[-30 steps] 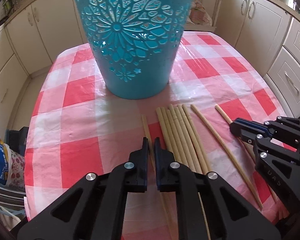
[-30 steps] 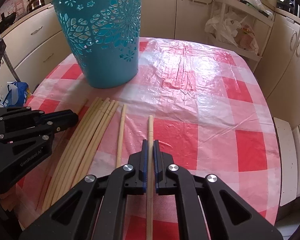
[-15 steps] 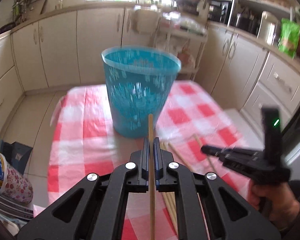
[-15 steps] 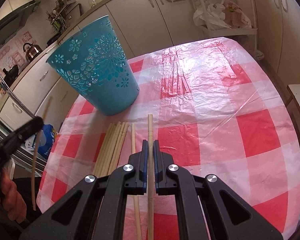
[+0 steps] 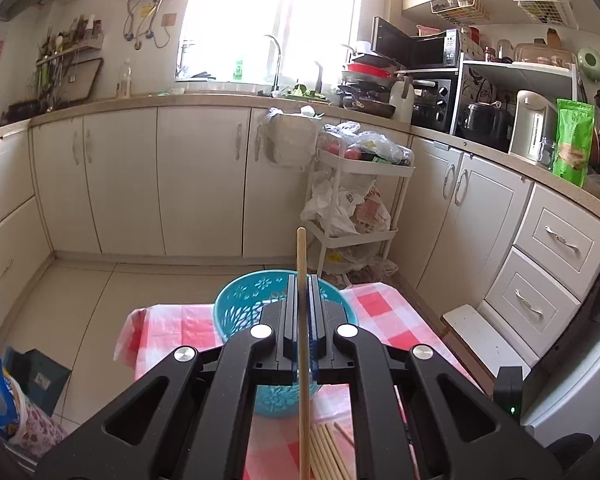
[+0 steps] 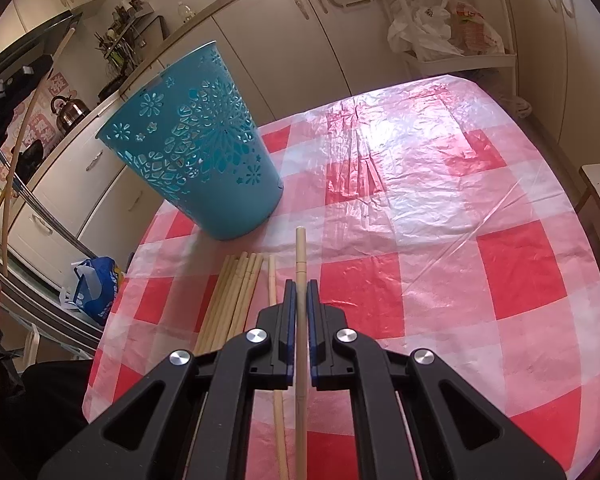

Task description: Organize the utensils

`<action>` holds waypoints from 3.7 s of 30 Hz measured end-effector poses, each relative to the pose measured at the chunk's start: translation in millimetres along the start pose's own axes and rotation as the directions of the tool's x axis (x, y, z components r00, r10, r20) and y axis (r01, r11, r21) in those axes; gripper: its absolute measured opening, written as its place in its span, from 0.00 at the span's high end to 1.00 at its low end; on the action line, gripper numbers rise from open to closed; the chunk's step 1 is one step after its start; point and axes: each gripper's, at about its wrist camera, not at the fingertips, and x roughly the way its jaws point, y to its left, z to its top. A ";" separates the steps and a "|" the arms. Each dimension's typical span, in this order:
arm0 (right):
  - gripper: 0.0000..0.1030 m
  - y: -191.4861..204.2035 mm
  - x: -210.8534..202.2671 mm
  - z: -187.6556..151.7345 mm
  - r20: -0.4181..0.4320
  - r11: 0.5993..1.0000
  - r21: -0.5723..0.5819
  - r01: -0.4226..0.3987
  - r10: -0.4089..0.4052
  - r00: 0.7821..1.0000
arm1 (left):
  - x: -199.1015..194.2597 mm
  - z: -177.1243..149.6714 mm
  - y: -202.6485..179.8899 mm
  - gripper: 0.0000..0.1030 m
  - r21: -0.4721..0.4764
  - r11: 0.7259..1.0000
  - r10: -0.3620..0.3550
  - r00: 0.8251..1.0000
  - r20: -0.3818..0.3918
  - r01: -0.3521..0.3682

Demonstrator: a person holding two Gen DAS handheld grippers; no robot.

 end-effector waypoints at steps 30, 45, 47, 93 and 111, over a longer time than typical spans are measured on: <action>0.94 3.3 11.0 0.9 -0.033 0.999 -0.028 0.035 -0.036 0.999 | 10.8 77.4 -2.3 0.96 -0.005 0.998 0.062 0.980 0.188 -0.062; 0.68 5.4 14.6 -1.5 -0.034 0.984 -0.110 0.138 -0.143 0.989 | 86.8 45.5 28.6 0.96 -0.121 0.992 0.047 0.995 0.088 -0.036; 0.68 3.1 15.5 -1.6 -0.040 0.985 -0.102 0.139 -0.144 0.989 | 93.7 36.0 33.4 0.96 -0.139 0.990 0.046 0.996 0.072 -0.036; 0.63 16.7 24.5 -3.0 -0.076 0.964 -0.197 0.180 -0.198 0.977 | -9.1 -50.5 46.6 0.47 -0.148 0.979 0.143 0.990 0.023 -0.138; 0.94 31.1 -2.7 15.4 -0.035 0.960 -0.239 0.150 -0.163 0.986 | -10.7 -52.0 87.8 0.39 -0.261 0.955 0.131 0.989 -0.062 -0.143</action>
